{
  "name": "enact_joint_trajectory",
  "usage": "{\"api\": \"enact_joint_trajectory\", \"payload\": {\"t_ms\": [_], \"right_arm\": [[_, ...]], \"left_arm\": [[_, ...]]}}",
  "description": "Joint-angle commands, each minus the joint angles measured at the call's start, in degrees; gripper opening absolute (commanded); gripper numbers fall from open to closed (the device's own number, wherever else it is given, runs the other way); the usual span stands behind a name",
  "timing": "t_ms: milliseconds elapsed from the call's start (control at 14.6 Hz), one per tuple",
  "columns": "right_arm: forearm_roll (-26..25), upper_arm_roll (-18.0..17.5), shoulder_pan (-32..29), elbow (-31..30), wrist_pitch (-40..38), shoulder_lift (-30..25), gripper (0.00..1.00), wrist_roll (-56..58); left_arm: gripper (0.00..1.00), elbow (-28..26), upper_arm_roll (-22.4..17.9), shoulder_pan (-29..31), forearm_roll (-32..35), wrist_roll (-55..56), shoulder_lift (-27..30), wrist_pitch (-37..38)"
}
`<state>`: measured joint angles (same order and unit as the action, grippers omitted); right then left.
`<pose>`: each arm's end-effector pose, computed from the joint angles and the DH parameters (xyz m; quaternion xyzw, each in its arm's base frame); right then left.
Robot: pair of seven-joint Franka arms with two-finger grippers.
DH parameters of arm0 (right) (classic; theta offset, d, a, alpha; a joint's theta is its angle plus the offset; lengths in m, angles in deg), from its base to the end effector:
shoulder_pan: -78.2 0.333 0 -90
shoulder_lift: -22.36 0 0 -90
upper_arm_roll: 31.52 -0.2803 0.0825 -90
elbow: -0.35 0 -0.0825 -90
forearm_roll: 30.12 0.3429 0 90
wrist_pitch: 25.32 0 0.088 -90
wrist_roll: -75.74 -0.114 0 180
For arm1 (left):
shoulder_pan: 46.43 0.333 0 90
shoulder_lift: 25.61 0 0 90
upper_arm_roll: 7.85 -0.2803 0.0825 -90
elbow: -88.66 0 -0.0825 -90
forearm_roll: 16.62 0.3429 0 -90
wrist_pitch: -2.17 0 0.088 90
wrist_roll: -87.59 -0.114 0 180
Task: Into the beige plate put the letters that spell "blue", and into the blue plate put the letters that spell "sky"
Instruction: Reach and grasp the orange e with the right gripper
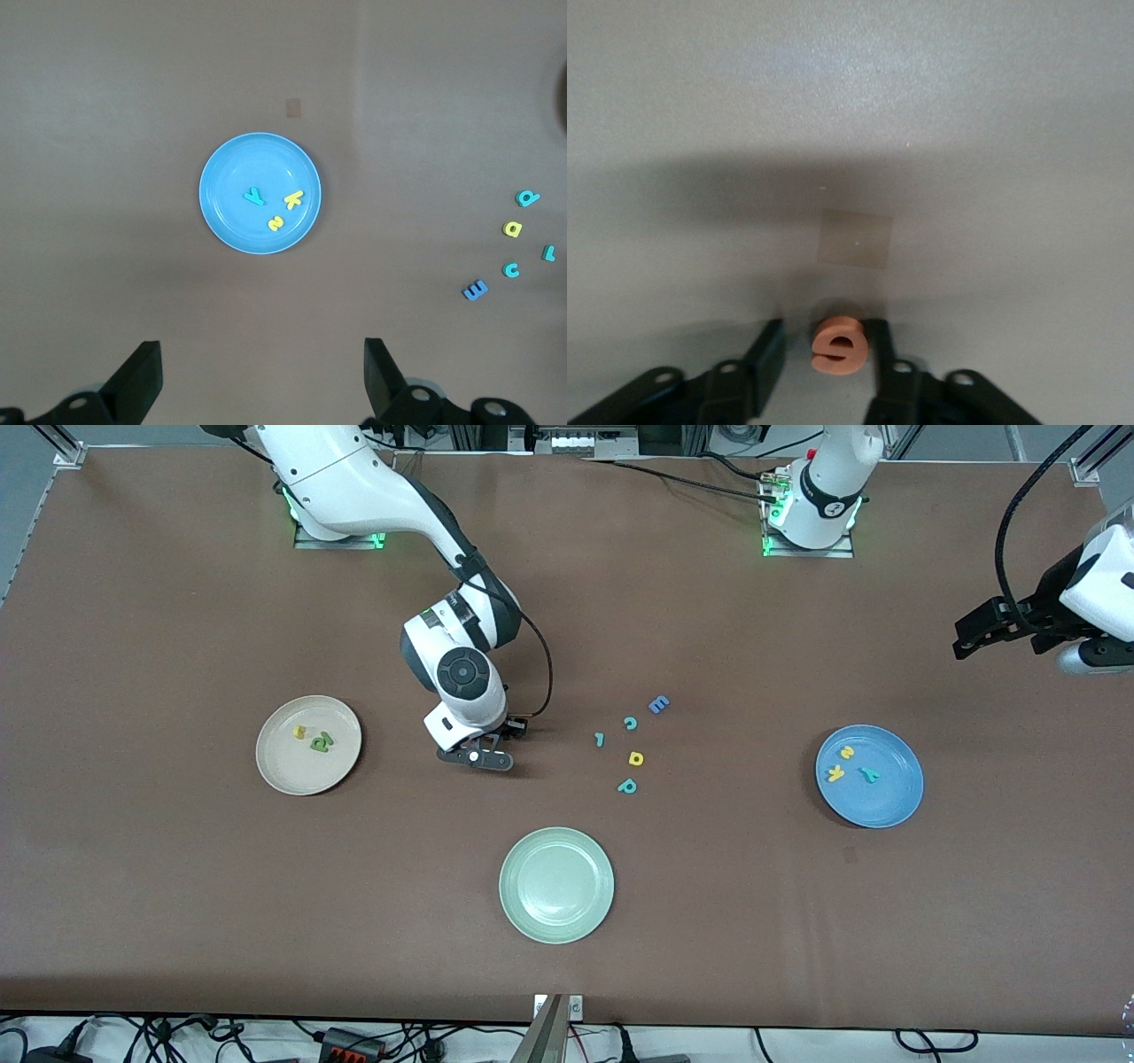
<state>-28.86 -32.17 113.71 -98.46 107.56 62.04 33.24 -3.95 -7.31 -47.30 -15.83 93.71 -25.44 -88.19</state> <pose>0.4908 0.3588 0.1719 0.9967 -0.0642 -0.0451 0.0222 0.5115 -0.0110 0.5643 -0.9990 -0.0409 0.0177 0.0081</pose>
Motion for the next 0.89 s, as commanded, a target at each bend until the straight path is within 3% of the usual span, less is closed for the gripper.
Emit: {"api": "enact_joint_trajectory", "payload": {"t_ms": [0,205,478,683,820], "right_arm": [[0.2,-0.1,-1.0,0.3,0.1,0.5,0.17,1.4],[0.4,-0.1,-1.0,0.5,0.0,0.1,0.03,1.4],[0.4,0.0,-3.3,0.5,-1.2,-3.1,0.02,3.5],[0.4,0.1,-9.7,-0.4,-8.2,-6.7,0.02,14.2],[0.4,0.1,-14.4,-3.8,-8.9,-9.0,0.02,22.2]], "left_arm": [[1.0,2.1,0.2,-0.1,-0.8,-0.1,-0.9,1.8],[1.0,2.1,0.1,0.0,-0.8,-0.1,-0.9,1.8],[1.0,2.1,0.1,0.0,-0.9,-0.1,-0.9,1.8],[1.0,2.1,0.1,-0.1,-0.9,-0.1,-0.9,1.9],[1.0,2.1,0.1,0.0,-0.9,-0.1,-0.9,1.9]]}}
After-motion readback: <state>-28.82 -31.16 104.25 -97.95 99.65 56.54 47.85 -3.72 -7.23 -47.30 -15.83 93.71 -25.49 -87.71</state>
